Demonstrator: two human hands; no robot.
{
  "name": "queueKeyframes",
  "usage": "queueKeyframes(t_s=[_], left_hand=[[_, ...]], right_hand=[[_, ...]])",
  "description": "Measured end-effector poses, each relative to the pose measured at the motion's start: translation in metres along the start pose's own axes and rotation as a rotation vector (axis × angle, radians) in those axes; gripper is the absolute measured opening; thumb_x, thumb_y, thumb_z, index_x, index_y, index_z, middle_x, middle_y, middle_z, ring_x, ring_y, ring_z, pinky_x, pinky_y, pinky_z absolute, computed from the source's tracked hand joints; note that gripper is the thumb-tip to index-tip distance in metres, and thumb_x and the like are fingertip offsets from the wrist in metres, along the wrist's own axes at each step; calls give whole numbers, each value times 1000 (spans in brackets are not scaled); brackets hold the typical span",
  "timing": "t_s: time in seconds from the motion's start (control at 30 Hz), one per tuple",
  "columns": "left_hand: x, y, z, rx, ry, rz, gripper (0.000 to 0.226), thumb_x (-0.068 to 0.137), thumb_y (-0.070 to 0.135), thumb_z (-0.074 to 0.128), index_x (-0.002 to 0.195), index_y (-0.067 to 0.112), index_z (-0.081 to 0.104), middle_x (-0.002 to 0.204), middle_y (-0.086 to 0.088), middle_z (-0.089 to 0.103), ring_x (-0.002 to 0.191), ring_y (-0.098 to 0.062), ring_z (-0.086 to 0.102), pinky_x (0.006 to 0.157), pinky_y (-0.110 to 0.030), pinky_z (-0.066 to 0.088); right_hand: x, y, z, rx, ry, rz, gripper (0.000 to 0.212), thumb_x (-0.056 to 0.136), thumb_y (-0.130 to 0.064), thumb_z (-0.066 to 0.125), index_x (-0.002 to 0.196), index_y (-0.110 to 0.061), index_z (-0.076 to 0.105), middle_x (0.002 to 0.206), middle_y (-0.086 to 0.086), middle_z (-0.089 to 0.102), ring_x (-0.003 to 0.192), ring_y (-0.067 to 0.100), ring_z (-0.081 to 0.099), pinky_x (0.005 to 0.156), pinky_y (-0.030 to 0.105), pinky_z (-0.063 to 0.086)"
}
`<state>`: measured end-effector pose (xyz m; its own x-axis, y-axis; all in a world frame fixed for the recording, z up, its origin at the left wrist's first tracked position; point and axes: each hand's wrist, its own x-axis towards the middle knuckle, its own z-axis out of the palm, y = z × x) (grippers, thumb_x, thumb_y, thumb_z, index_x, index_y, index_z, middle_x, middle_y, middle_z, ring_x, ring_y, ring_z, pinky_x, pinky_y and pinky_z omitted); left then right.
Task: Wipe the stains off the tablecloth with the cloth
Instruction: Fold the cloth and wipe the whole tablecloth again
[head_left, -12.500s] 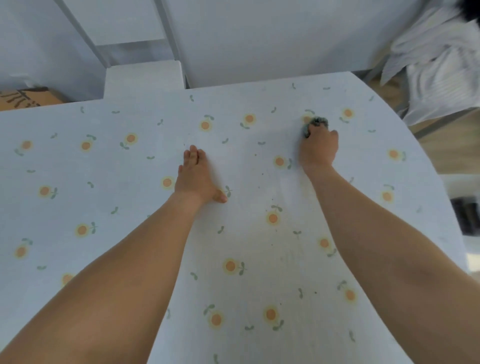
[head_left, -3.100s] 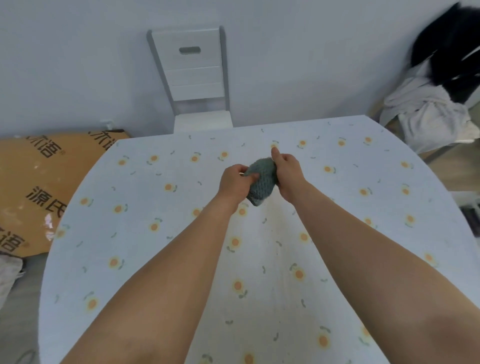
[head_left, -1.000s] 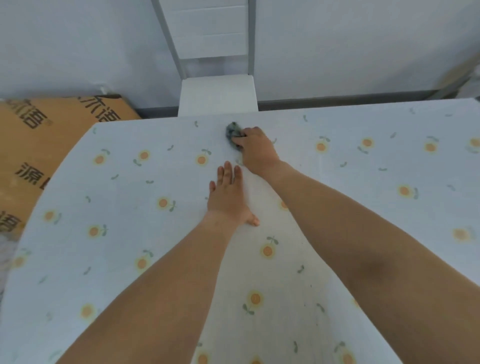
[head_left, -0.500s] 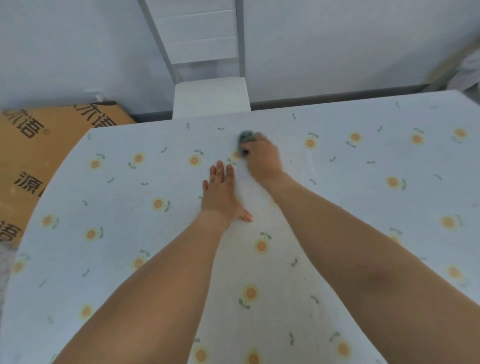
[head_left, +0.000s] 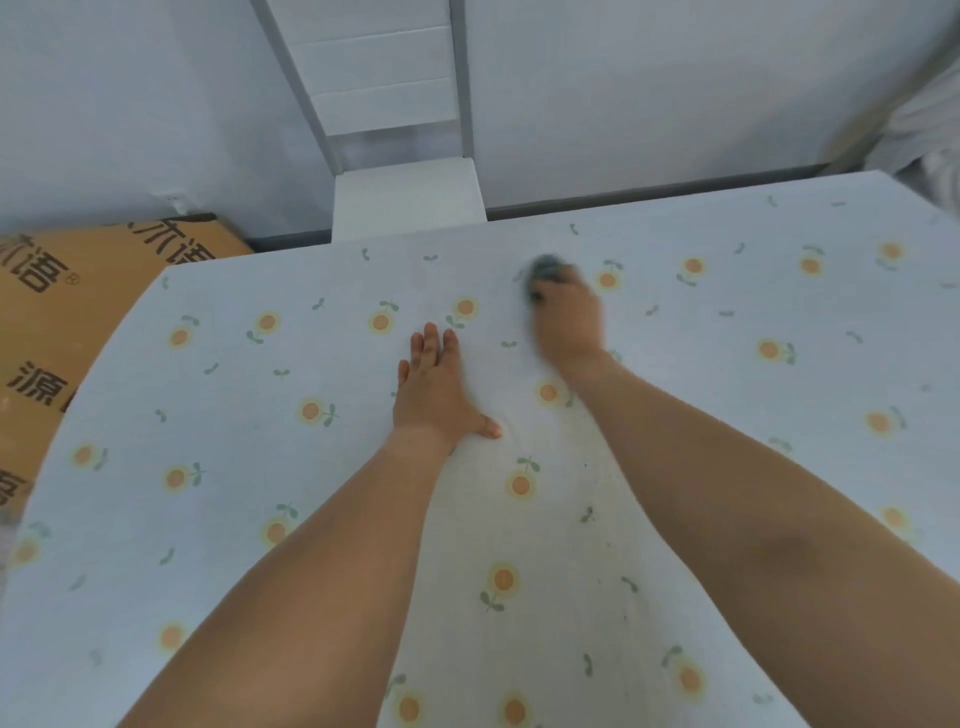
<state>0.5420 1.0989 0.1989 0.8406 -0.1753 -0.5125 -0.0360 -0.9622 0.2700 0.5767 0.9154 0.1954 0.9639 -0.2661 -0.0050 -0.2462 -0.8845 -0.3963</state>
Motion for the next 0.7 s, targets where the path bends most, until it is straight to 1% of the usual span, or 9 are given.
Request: queueKeyframes(t_s=[0.03,0.1,0.2,0.27,0.33,0.43,0.5,0.6,0.7], left_hand=[[-5,0,1,8,8,-15,146,59,61,86,158,13,-11,165,-7,-19,151,-24,-20,124,-43,-4],[-22,3,5,51,35,-59,137,68,65,78,157,10,-9,165,-12,-15,152,-28,-17,124,-44,-1],[-45,7,15,145,25,-42,136,68,66,77,157,8,-8,165,-15,-14,151,-32,-16,124,-47,1],[-52,2,20,121,-38,-10,144,62,62,84,157,9,-11,164,-12,-19,151,-30,-18,123,-47,0],[-56,-4,24,67,-84,6,148,60,55,88,156,11,-16,163,-9,-24,150,-28,-21,123,-48,-1],[-54,-3,25,72,-70,-3,151,58,51,91,156,11,-17,163,-8,-25,150,-28,-22,122,-49,-2],[-52,-2,25,65,-60,-11,150,58,51,91,156,11,-15,163,-7,-24,150,-28,-21,122,-49,-3],[-54,-6,27,22,-35,-7,151,56,53,91,157,13,-14,164,-6,-21,151,-26,-19,122,-48,-3],[-56,-7,28,-6,-6,-4,152,54,55,91,157,14,-14,165,-4,-18,151,-24,-17,122,-45,-4]], right_hand=[[-6,-24,10,-29,-121,-169,30,91,-12,54,116,-14,70,128,8,54,105,31,58,90,31,44],[-22,-54,17,-69,-307,-342,32,94,-14,53,123,-16,66,128,8,50,106,32,57,91,36,47],[-30,-19,-1,-111,-294,-417,32,94,-11,55,124,-16,65,121,11,53,108,32,53,90,36,45],[-33,46,-22,-140,-126,-233,30,93,-13,54,120,-13,67,114,13,56,104,34,54,85,33,42],[-42,105,-47,-118,53,125,31,90,-10,52,116,-10,69,115,14,57,102,35,55,86,32,42],[-43,96,-42,-82,176,445,32,91,-3,44,114,-1,66,124,17,52,101,38,55,90,38,44],[-41,41,-19,-25,126,307,31,91,-4,45,113,-1,66,125,16,53,100,36,56,89,37,44],[-58,-47,23,21,-153,-159,28,89,-9,54,111,-10,71,121,10,57,102,31,59,90,34,48],[-73,-58,20,-4,-327,-407,29,95,-14,50,119,-15,67,124,8,54,113,28,51,97,33,43]])
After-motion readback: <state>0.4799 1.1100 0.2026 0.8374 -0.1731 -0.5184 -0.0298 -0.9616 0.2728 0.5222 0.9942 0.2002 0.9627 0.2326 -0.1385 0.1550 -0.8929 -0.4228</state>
